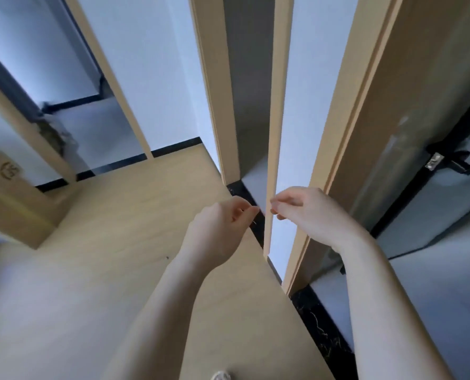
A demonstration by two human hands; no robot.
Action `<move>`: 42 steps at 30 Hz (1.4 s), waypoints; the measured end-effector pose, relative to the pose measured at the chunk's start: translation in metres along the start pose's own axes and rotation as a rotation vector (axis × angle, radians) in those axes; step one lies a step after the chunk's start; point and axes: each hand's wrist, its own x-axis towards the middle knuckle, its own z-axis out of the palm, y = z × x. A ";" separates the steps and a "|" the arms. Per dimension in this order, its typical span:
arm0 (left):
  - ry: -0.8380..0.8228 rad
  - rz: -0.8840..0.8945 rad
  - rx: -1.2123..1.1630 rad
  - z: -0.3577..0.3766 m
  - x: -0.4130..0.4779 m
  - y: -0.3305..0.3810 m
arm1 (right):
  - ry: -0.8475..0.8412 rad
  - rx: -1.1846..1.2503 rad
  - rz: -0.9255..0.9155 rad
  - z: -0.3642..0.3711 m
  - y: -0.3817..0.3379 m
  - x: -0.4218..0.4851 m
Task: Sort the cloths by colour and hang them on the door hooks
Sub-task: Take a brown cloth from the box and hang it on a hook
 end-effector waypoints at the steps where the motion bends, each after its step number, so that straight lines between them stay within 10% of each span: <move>1: 0.022 -0.030 -0.001 -0.007 0.003 -0.009 | -0.029 -0.003 -0.014 0.008 -0.007 0.012; 42: 0.391 -0.352 -0.032 -0.329 0.256 -0.351 | -0.380 -0.180 -0.310 0.321 -0.317 0.431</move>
